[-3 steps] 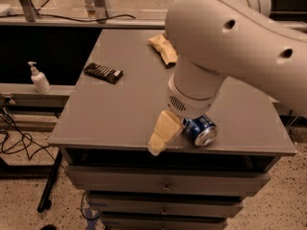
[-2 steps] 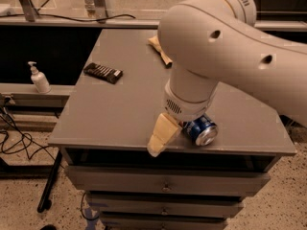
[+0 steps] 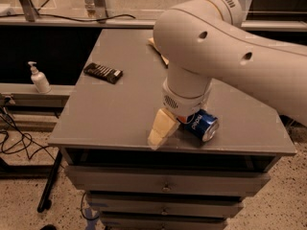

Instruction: Place pepsi can upright

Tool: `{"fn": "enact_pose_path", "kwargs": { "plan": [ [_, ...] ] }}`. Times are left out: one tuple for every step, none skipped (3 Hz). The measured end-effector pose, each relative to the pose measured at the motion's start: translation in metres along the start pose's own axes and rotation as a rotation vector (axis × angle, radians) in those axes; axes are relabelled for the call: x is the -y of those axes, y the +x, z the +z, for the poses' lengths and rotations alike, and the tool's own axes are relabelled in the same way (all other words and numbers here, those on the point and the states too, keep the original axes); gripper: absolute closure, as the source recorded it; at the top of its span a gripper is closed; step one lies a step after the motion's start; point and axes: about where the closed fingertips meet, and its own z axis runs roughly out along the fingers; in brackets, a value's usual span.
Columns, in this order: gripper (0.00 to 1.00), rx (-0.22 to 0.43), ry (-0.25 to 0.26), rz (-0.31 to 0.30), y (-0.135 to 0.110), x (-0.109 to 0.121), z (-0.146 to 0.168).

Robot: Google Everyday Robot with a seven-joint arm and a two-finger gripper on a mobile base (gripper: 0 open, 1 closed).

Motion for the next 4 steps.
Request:
{"fn": "enact_pose_path", "kwargs": {
  "plan": [
    [0.18, -0.002, 0.012, 0.017, -0.007, 0.011, 0.003],
    [0.41, -0.002, 0.016, 0.025, -0.011, 0.020, 0.005],
    [0.64, 0.018, 0.016, 0.034, -0.014, 0.028, 0.003],
    [0.88, 0.066, 0.008, 0.048, -0.010, 0.037, -0.004]
  ]
}}
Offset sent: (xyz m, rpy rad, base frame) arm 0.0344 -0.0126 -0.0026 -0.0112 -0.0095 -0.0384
